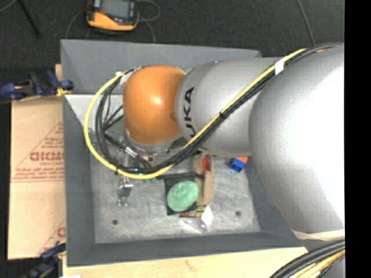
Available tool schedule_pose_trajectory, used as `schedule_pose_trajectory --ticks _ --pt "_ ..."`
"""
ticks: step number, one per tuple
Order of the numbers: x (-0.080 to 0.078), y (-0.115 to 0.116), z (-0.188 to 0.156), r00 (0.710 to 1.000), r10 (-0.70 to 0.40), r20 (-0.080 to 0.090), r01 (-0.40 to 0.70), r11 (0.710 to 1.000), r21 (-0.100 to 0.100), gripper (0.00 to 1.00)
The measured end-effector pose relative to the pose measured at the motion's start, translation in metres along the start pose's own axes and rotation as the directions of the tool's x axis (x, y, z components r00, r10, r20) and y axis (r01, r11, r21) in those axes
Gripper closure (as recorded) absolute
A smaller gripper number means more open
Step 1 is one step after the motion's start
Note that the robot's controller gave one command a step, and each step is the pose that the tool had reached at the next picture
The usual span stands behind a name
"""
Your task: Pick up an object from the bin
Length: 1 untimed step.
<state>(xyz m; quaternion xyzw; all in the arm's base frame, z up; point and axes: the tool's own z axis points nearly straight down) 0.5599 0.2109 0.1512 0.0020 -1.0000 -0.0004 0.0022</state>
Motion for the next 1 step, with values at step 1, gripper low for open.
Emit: schedule_pose_trajectory --ticks 1 --pt "-0.0023 -0.0009 -0.0036 1.000 0.005 0.007 -0.005 1.000 -0.001 1.00"
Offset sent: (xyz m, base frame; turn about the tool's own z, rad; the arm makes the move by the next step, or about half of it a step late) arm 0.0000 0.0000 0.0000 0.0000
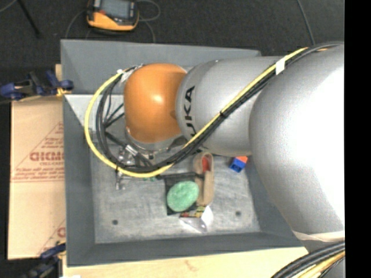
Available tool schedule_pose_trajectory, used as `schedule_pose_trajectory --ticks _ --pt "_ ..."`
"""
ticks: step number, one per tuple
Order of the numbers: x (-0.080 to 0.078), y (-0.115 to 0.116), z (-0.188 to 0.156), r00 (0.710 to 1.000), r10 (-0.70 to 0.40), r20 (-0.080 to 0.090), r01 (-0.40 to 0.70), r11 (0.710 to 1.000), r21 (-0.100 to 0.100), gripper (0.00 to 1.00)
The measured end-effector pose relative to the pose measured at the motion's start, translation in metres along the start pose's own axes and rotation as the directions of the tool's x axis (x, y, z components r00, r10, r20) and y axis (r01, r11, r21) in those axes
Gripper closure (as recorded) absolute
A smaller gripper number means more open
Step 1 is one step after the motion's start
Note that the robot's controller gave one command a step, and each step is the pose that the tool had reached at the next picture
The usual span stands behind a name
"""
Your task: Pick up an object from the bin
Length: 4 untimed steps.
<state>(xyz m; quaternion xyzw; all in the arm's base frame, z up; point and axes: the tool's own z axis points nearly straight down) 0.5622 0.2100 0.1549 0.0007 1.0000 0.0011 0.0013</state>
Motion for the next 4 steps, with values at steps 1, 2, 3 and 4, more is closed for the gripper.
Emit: schedule_pose_trajectory --ticks 1,2,3,4 --pt "0.000 0.000 0.000 1.000 0.000 0.000 0.000 1.000 0.000 1.00" --pt "0.011 -0.009 -0.010 0.985 -0.172 -0.003 0.172 0.985 0.002 1.00" --pt "-0.018 -0.023 -0.023 0.938 -0.346 0.000 0.346 0.938 0.001 1.00" --pt "-0.012 -0.023 -0.030 0.881 -0.473 -0.001 0.473 0.881 0.002 0.00"
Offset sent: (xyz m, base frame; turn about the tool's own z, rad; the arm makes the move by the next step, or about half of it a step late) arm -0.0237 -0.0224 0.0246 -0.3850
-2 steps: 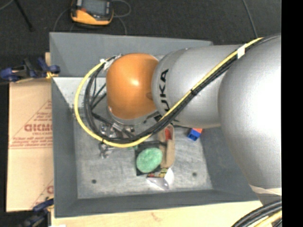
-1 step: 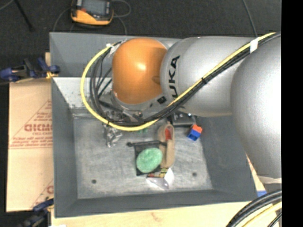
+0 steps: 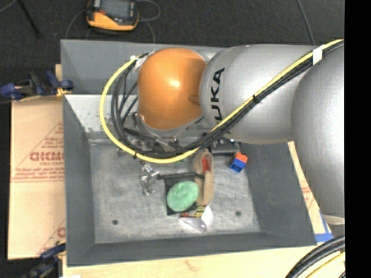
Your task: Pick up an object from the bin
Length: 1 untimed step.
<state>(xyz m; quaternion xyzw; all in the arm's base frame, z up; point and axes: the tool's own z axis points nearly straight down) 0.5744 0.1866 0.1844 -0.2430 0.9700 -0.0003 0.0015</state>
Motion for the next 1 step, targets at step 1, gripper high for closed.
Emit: schedule_pose_trajectory --ticks 1 --pt "0.0114 0.0087 -0.0023 0.998 -0.068 0.000 0.068 0.998 -0.003 1.00"
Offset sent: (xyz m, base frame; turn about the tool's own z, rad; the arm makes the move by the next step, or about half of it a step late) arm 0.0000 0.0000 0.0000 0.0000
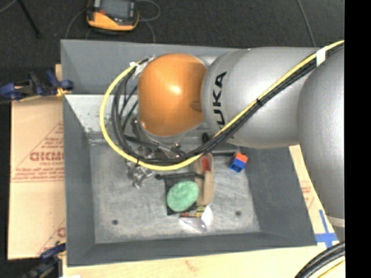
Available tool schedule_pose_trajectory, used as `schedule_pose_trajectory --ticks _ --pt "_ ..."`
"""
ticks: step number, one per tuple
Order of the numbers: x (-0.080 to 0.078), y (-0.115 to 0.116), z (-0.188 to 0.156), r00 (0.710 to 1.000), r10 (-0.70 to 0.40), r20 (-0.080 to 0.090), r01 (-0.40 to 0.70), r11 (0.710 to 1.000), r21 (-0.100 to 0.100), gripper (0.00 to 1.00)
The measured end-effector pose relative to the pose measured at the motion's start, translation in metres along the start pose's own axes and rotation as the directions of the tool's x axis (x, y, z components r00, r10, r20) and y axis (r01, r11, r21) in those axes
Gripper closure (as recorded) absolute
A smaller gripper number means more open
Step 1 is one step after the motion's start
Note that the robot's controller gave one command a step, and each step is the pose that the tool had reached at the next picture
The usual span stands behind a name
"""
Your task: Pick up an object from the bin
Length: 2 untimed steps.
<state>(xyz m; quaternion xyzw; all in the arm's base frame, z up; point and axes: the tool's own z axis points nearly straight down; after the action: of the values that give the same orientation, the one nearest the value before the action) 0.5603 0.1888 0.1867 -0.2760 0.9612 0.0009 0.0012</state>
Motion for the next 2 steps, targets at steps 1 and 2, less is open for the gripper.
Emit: schedule_pose_trajectory --ticks 1,2 --pt "0.000 0.000 0.000 1.000 0.001 0.000 -0.001 1.000 0.000 1.00" --pt "0.014 -0.003 0.015 0.999 -0.050 0.001 0.050 0.999 0.002 1.00"
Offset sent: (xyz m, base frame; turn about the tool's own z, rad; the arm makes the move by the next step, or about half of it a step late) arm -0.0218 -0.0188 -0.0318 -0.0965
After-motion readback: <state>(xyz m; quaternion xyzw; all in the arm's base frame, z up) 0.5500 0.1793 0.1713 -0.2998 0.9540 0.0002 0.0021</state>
